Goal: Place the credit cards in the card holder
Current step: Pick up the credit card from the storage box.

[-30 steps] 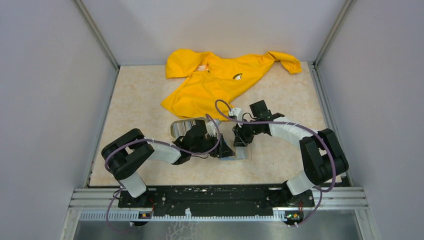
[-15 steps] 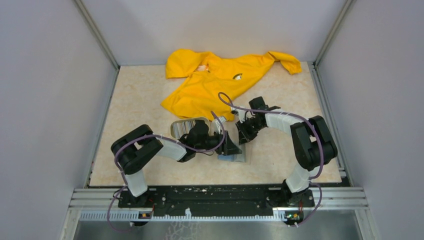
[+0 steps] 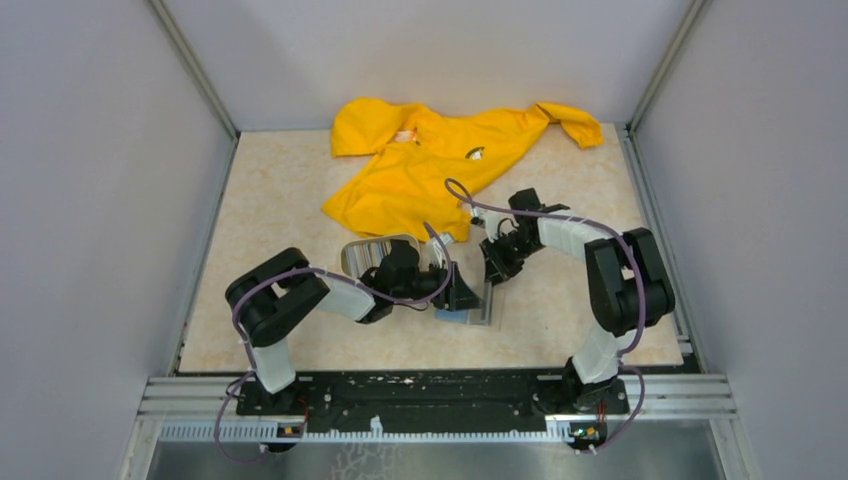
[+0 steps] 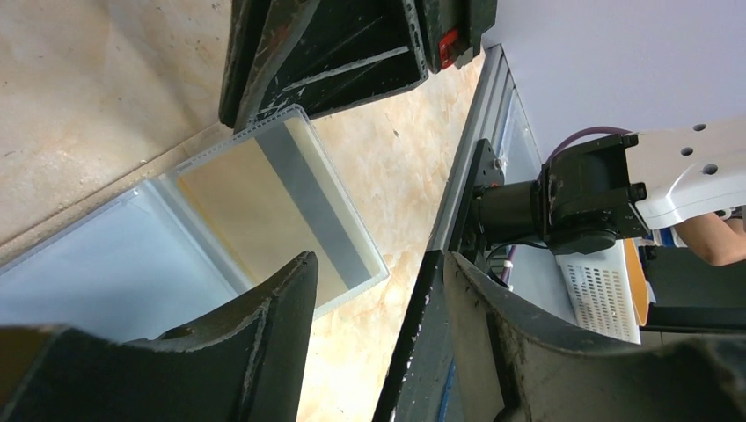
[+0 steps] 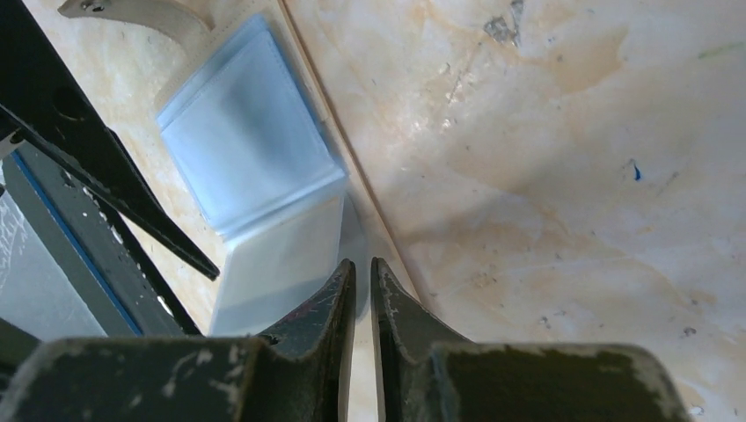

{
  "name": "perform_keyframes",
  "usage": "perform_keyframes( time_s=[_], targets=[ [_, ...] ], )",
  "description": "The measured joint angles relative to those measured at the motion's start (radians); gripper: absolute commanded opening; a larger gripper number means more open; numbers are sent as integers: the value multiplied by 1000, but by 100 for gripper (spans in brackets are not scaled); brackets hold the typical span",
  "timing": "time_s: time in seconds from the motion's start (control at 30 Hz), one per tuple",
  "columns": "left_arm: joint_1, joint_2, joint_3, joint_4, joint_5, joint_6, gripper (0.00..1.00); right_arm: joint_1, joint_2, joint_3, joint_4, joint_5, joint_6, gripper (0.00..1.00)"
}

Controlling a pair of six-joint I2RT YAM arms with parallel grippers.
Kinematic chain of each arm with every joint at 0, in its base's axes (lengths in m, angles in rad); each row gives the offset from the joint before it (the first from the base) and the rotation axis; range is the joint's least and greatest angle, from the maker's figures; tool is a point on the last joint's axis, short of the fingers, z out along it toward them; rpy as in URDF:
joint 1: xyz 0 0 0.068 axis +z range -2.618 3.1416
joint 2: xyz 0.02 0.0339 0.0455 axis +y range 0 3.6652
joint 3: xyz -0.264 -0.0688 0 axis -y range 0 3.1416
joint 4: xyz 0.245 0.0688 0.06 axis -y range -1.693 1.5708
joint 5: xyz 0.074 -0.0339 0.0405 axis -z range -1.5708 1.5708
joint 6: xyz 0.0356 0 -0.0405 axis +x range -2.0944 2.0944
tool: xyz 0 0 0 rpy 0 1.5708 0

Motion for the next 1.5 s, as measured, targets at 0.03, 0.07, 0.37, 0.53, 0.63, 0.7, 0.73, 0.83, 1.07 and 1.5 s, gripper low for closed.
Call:
perform_keyframes(
  time_s=[0.03,0.07,0.37,0.53,0.63,0.7,0.73,0.83,1.07,1.5],
  targets=[
    [0,0,0,0,1,0,60,-10,0,1,-11,-5,-8,14],
    [0,0,0,0,2,0,60,-16,0,4,-20,-7,-14,14],
    [0,-10,-11,0,3,8,58,-94,-80,17,-48,-39,-58,19],
    [0,-136,-43,-108,-51,92,60,-115,-221,17,-45,-85,-99,20],
    [0,-257,-46,-198,-116,166,67,-115,-311,7,-26,-109,-114,28],
    [2,-354,-47,-280,-186,229,74,-115,-378,-8,-3,-125,-120,46],
    [6,-397,-47,-312,-221,253,78,-115,-413,-16,11,-134,-121,53],
    [34,-514,-60,-411,-318,317,93,-115,-499,-27,60,-185,-124,66],
    [218,-681,-131,-583,-428,364,98,-112,-544,-55,276,-414,7,72],
    [423,-726,-134,-843,-495,357,99,-112,-588,-206,371,-432,13,74]
  ],
)
